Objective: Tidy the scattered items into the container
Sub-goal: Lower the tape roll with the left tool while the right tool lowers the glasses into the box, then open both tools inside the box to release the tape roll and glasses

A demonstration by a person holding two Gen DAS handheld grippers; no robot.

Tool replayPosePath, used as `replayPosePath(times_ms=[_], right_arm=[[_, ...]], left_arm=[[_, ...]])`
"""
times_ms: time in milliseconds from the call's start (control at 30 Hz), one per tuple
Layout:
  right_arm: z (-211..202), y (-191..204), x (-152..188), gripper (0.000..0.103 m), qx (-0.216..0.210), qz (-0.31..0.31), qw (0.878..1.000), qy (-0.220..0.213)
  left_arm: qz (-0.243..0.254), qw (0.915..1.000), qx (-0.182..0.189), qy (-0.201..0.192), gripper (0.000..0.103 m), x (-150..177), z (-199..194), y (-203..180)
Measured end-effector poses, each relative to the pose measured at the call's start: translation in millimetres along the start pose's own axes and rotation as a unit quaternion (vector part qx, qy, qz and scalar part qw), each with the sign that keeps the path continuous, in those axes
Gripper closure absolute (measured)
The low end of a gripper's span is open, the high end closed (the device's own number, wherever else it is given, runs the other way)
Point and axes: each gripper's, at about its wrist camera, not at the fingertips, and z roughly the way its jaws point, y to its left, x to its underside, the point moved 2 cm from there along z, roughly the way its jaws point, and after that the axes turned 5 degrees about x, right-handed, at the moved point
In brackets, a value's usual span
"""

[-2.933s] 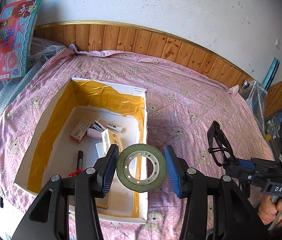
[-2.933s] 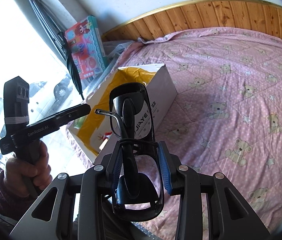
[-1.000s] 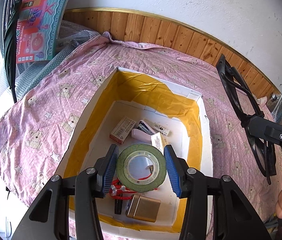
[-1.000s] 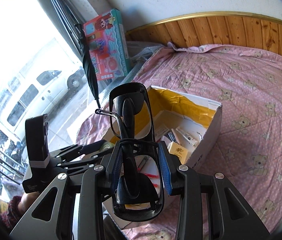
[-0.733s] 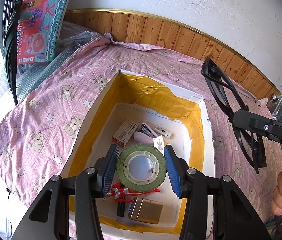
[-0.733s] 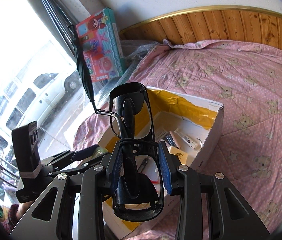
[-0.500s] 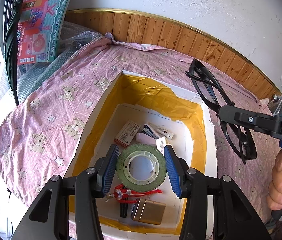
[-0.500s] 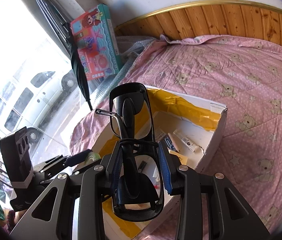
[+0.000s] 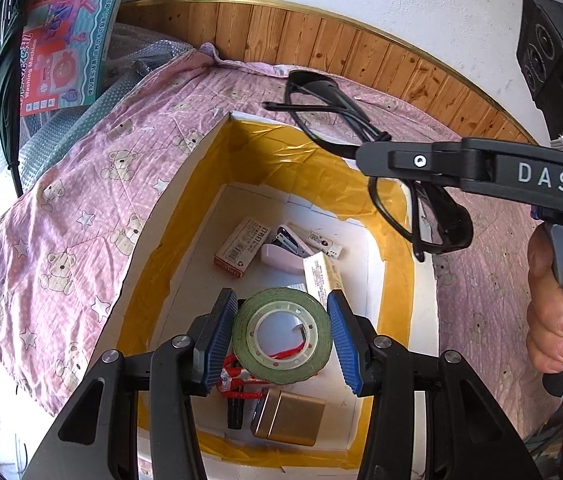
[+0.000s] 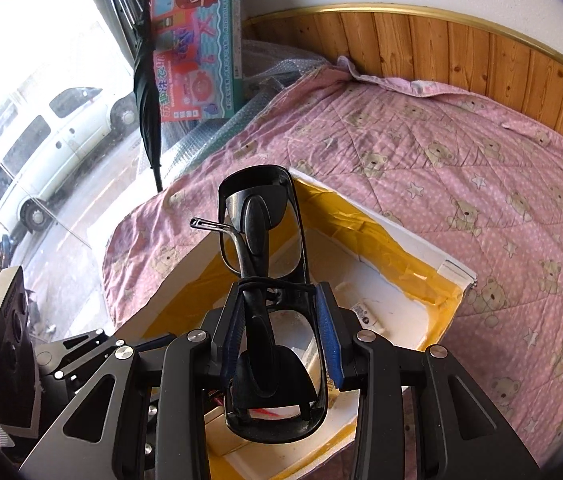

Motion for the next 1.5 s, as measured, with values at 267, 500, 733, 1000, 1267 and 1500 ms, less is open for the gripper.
replayPosePath(times_ms=[267, 500, 733, 1000, 1267, 1500], right_arm=[[17, 9, -10, 0.067, 0.013, -0.027, 0.999, 0.013], [33, 3, -19, 0.067, 0.026, -0.03, 0.999, 0.028], [66, 0, -25, 0.067, 0.054, -0.056, 0.995, 0.063], [97, -6, -33, 0.067, 0.084, -0.089, 0.988, 0.094], [125, 5, -38, 0.066, 0.105, -0.131, 0.979, 0.113], [127, -6, -35, 0.057, 0.102, -0.107, 0.983, 0.111]], left_arm=[[-0.012, 0.9996, 0.023, -0.009, 0.055, -13, -2, -3], [-0.013, 0.9996, 0.016, -0.018, 0.055, -30, -2, 3], [-0.025, 0.9995, 0.018, 0.008, 0.055, -37, 23, 11], [-0.053, 0.9962, 0.039, 0.057, 0.055, -22, 47, 15], [-0.04, 0.9967, -0.001, 0.071, 0.055, -29, 64, 17], [-0.031, 0.9955, -0.007, 0.089, 0.054, -29, 77, 19]])
